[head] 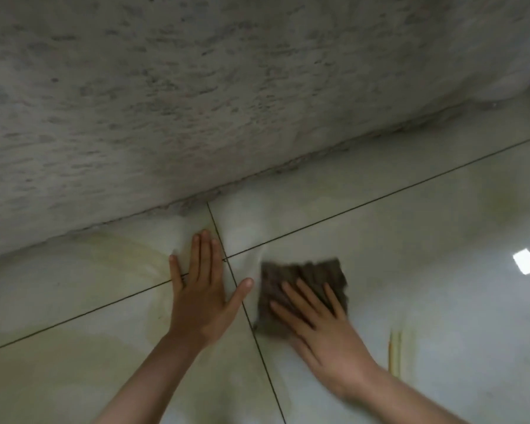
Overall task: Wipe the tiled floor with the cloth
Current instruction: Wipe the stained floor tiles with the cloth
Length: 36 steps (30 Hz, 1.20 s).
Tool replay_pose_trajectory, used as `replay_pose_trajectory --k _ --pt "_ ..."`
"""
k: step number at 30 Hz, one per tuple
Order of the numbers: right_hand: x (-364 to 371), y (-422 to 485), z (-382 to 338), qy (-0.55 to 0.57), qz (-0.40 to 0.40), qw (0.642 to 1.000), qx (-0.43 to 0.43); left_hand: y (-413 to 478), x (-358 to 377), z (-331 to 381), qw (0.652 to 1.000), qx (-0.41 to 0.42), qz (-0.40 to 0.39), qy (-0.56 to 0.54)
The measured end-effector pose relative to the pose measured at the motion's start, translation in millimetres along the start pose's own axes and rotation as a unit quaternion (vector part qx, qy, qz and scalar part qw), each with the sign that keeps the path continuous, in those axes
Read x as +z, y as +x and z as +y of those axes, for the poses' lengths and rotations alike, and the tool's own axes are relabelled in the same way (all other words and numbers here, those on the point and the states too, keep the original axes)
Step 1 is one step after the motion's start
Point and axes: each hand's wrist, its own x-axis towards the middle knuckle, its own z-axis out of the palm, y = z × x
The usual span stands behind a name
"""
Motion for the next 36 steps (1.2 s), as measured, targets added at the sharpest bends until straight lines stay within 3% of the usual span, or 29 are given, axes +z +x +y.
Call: replay_pose_trajectory --k 4,6,8,11,13,17,19,21,25,28,32,33,34,36 --pt "2.0 -39.8 19.8 -0.021 -0.070 0.996 -0.044 -0.7 -2.5 2.5 1.000 -0.006 -0.011 0.020" --pt "-10.8 -7.8 32.9 0.009 -0.030 0.998 0.059 -0.2 -4.3 3.4 1.000 -0.005 -0.009 0.018" --pt "-28.0 41.3 48.2 0.064 0.012 0.976 0.208 -1.6 -6.5 5.4 1.000 -0.011 -0.014 0.004" --pt "-42.7 96.1 48.6 0.085 -0.021 0.947 0.308 -0.9 -10.0 6.8 1.000 -0.008 -0.012 -0.022" --pt "-33.8 96.0 23.5 0.085 -0.025 0.956 0.281 -1.3 -9.8 8.3 1.000 -0.016 -0.013 -0.013" --pt "2.6 20.8 -27.8 0.037 0.007 0.992 0.119 2.8 -8.8 9.0 1.000 -0.020 -0.022 0.005" --pt "3.0 9.1 0.0 0.009 0.022 0.997 0.067 4.1 -8.1 8.3 0.999 -0.028 -0.027 0.015" --pt "-5.2 4.0 43.6 0.003 0.043 0.993 0.110 5.0 -6.8 10.8 0.998 -0.040 -0.026 0.041" --pt "-5.0 -69.0 123.5 0.027 0.045 0.941 0.334 6.6 -9.9 17.8 0.992 -0.071 -0.042 0.100" --pt "4.1 -154.6 166.7 0.050 0.037 0.878 0.475 4.7 -17.0 28.6 0.987 -0.090 -0.042 0.123" --pt "-0.7 -134.1 152.4 0.132 0.045 0.785 0.604 -8.1 -10.7 64.6 0.989 -0.044 -0.043 0.138" --pt "-1.4 -115.0 130.4 0.137 0.051 0.782 0.606 -12.7 -4.4 79.7 0.990 -0.019 -0.058 0.126" --pt "0.4 -97.6 103.1 0.123 0.062 0.803 0.580 -16.9 2.4 96.4 0.991 0.006 -0.072 0.116" --pt "7.6 -71.3 46.0 0.076 0.103 0.884 0.450 -24.8 14.3 128.3 0.989 0.049 -0.087 0.112"
